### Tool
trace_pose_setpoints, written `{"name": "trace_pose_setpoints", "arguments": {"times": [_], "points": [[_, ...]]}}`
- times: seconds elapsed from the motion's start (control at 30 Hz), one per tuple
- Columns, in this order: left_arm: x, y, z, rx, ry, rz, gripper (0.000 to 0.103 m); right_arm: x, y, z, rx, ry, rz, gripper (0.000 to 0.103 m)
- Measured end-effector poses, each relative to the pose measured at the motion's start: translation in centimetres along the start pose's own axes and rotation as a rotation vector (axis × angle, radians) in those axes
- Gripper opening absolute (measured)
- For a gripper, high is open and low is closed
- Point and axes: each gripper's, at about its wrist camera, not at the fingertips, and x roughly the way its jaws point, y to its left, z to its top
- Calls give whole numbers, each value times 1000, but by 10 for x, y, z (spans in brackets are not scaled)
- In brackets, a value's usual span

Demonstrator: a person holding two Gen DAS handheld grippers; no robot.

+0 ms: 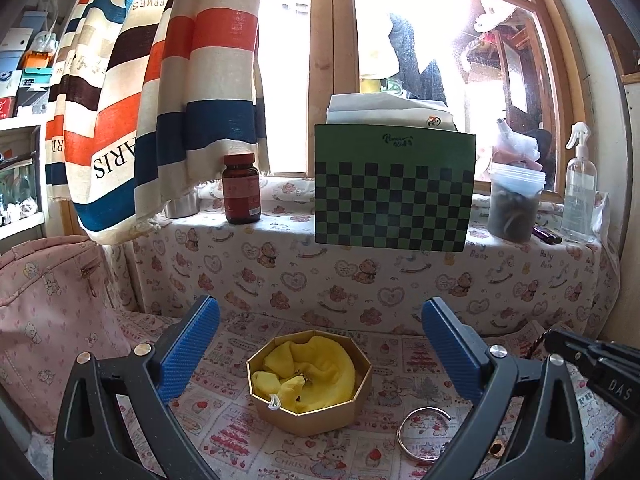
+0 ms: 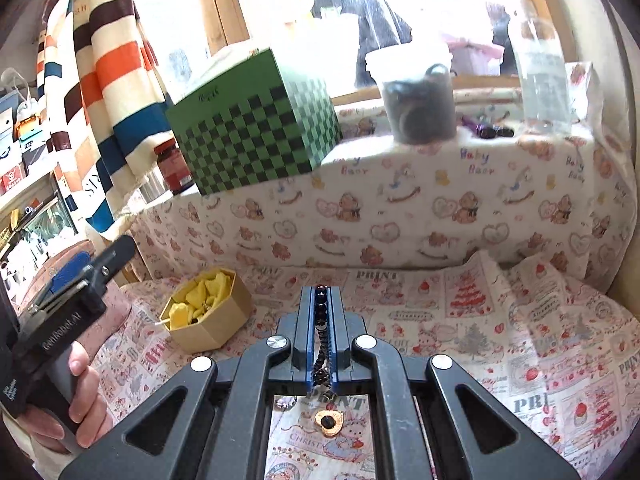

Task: Organize jewelry
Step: 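Lift the black bead necklace with the right tool while the left tool reaches toward the silver bangle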

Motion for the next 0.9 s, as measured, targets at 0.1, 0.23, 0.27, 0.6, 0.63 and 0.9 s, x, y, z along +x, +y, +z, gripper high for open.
{"name": "trace_pose_setpoints", "arguments": {"times": [0.1, 0.23, 0.27, 0.6, 0.63, 0.9], "points": [[1, -8, -3, 38, 5, -3, 100, -18, 0, 7, -10, -82, -10, 6], [0, -19, -7, 91, -1, -2, 100, -36, 1, 12, -24, -158, -63, 6], [-1, -21, -8, 103, -7, -4, 100, -39, 0, 13, -21, -171, -69, 6], [8, -29, -12, 130, 56, -40, 100, -59, -26, 22, 62, -226, -102, 6], [11, -30, -13, 138, 75, -39, 100, -59, -27, 23, 68, -226, -104, 6], [31, -36, -22, 152, 264, -165, 100, -59, -35, 24, 97, -221, -116, 6]]}}
